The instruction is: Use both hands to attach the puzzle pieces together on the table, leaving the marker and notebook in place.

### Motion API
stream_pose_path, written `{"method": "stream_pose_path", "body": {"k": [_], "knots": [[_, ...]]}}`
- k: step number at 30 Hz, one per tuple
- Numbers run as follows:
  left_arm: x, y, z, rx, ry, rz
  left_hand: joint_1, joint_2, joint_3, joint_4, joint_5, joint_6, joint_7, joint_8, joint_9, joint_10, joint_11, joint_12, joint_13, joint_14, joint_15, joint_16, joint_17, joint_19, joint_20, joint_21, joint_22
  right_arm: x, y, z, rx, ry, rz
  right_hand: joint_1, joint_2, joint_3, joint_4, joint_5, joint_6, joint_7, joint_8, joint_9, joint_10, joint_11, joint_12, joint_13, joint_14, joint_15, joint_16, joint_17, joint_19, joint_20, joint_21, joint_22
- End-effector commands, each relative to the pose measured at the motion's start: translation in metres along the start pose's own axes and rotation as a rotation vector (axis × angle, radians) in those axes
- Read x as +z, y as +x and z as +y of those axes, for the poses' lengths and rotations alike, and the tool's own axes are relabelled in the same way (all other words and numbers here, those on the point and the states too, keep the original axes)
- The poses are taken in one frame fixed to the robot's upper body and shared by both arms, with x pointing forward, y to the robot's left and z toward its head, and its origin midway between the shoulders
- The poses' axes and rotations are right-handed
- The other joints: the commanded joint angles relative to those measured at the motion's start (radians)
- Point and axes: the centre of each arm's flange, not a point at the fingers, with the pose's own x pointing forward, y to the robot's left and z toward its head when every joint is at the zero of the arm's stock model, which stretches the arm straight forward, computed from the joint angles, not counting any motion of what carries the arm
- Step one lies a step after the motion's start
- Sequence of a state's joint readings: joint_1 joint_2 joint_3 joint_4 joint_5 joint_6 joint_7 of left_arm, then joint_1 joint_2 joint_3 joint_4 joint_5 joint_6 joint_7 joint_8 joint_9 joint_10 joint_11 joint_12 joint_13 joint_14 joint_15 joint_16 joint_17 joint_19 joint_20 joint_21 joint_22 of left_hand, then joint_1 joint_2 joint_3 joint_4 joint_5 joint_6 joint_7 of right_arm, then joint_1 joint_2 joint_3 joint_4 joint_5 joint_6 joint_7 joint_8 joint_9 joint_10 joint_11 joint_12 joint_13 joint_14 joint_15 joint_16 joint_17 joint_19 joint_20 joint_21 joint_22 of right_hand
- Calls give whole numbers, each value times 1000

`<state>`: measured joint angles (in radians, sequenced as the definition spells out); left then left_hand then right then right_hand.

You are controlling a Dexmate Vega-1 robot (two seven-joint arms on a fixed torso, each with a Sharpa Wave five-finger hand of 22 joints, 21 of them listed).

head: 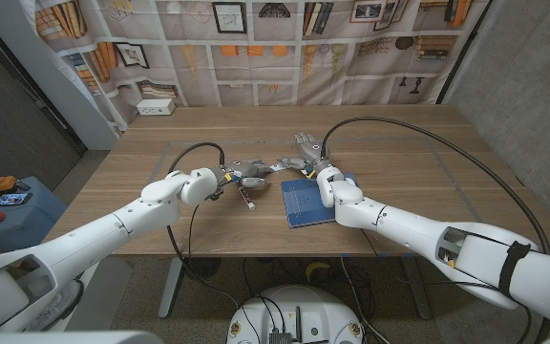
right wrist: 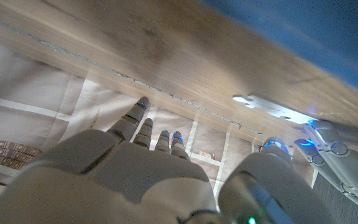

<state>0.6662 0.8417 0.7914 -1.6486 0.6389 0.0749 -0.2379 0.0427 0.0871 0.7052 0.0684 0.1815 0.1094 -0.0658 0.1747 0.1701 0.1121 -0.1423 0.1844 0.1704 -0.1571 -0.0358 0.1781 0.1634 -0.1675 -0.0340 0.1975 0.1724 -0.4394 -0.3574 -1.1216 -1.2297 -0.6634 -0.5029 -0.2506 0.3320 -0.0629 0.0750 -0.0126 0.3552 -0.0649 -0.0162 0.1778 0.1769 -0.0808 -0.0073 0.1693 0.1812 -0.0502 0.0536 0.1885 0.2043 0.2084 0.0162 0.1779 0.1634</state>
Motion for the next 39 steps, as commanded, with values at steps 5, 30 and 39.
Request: {"method": "stream_pose_path", "body": {"k": [5, 30, 39], "knots": [[-1, 1, 0, 2, 0, -4, 9, 95, 2, -2, -2, 13, 0, 6, 3, 14, 6, 6, 2, 3, -48, 0, 2, -82, -38, 0, 3, -1, 2, 4, 12, -30, 7, 18, 0, 6, -12, 8, -10, -2, 8, 3, -6, -1, 9, 3, -7, 2, 5, 2, 5, 1, 4, 0], [0, 2, 0, 0, -2, -2, 9, 96, 2, -2, -2, 14, -1, 6, 3, 14, 8, 6, 2, 4, -48, 0, 2, -78, -39, 1, 3, 0, 4, 7, 29, -76, 17, 63, 3, 16, -39, 18, -9, -13, 17, 3, 0, -4, 15, 3, -3, 5, 10, -1, 12, 3, 6, 0], [1, 0, -2, -1, -3, -5, 9, 96, 3, -2, -2, 15, -2, 6, 3, 14, 7, 6, 2, 5, -48, 0, 2, -78, -39, 1, 3, 1, 3, 8, 40, -91, 19, 81, 1, 19, -50, 21, -11, -14, 18, 3, 1, -5, 16, 3, -1, 6, 11, -1, 15, 4, 6, 0]]}}
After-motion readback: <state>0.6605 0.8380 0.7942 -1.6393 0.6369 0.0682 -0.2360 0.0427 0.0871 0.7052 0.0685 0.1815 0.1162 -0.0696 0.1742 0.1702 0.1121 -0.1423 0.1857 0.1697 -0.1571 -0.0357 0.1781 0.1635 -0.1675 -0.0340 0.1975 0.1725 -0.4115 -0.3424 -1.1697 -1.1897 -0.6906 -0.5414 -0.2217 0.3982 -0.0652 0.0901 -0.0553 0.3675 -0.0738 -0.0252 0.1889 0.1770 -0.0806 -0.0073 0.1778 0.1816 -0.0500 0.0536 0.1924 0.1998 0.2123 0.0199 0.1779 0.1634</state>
